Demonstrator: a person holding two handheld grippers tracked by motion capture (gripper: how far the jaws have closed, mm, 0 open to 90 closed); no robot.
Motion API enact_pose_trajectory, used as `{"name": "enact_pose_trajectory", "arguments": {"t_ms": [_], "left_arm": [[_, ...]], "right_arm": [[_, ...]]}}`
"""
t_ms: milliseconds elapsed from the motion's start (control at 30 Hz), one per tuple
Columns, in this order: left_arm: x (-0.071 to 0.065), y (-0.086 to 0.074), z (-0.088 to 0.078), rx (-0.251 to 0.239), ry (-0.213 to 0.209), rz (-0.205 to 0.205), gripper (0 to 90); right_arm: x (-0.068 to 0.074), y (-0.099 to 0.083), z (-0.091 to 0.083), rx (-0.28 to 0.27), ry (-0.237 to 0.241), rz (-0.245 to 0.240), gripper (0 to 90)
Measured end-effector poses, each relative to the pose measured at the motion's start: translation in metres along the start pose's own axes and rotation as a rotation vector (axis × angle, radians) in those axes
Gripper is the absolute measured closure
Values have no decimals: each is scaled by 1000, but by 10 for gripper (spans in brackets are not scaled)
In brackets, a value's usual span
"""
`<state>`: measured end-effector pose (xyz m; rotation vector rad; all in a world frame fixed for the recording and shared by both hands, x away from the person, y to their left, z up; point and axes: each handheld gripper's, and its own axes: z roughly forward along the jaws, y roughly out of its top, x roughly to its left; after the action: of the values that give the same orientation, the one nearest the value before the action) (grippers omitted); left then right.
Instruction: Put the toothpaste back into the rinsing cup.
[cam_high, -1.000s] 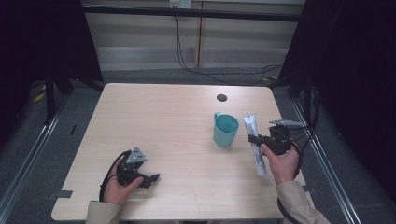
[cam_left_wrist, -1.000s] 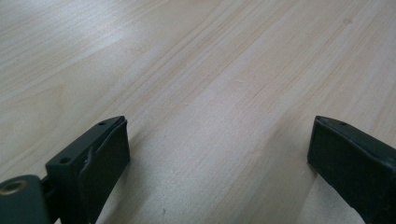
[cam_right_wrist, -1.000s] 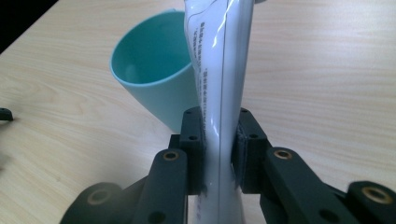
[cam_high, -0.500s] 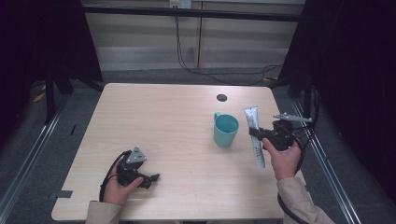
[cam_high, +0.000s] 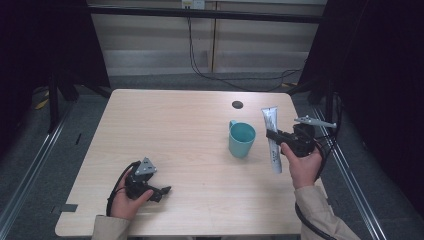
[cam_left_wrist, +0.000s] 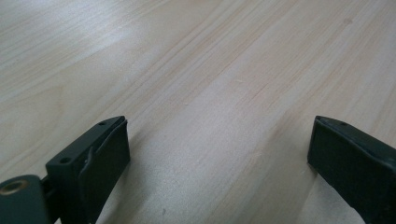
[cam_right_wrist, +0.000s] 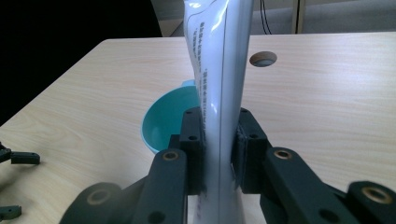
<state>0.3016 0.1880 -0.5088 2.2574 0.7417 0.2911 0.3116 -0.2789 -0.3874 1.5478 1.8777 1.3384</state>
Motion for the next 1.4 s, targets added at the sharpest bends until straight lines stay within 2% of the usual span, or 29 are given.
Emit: {"name": "enact_pose_trajectory", "arguments": {"t_ms": [1400], "left_arm": [[0, 0, 0, 0, 0, 0, 53]], "right_arm": [[10, 30, 14, -159, 40, -25, 761]]}}
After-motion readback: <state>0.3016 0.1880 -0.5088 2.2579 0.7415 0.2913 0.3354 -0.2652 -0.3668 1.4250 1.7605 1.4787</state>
